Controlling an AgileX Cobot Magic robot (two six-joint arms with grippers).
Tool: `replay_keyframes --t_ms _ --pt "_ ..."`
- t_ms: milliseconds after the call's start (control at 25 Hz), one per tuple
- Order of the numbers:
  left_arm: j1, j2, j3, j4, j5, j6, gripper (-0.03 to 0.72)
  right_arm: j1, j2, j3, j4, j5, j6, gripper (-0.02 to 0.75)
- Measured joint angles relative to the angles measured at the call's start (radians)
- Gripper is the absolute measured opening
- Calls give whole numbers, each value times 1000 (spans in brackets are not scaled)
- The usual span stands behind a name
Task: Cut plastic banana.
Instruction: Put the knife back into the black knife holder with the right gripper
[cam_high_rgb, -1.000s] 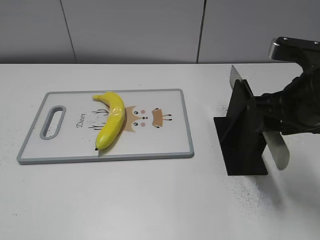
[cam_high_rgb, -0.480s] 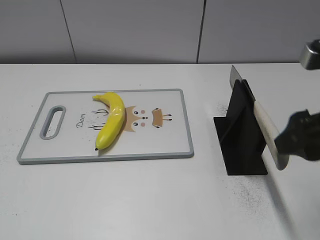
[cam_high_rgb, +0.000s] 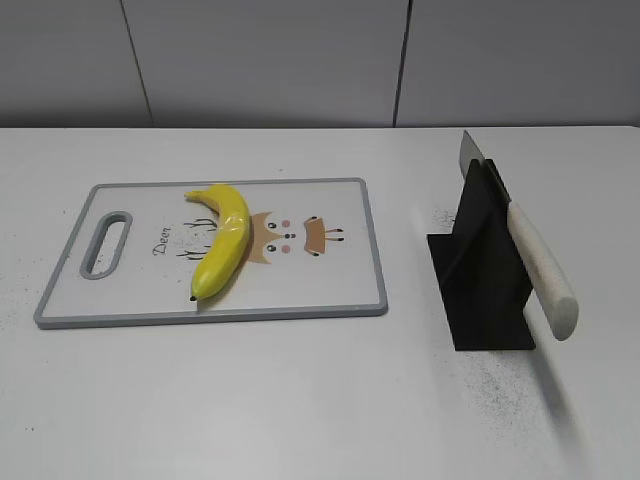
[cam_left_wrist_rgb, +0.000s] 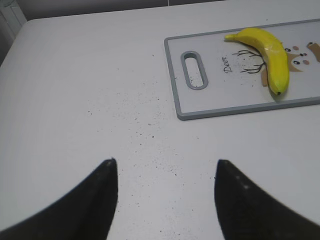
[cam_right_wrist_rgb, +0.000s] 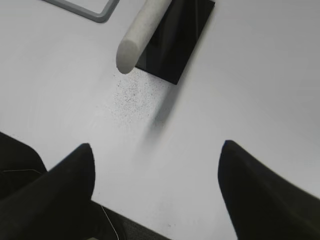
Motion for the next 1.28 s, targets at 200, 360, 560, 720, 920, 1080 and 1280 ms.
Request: replay_keyframes --t_ms 200,360,560,720,920,1080,1280 --pt "0 0 0 0 0 0 579 0 -188 -1 0 166 -3 577" --pt "0 0 0 0 0 0 579 0 -308 0 0 173 -5 571" --pt "0 0 0 0 0 0 579 0 -424 0 -1 170 -5 567" --pt "0 0 0 0 0 0 579 -19 -500 0 -1 170 -5 563" --pt "0 0 2 0 -1 0 579 -148 -510 0 -1 170 -5 562" --pt "0 0 3 0 -1 0 579 -265 -510 0 -7 170 -5 562" --pt "0 0 3 0 -1 0 577 -319 -510 0 -7 170 -5 562"
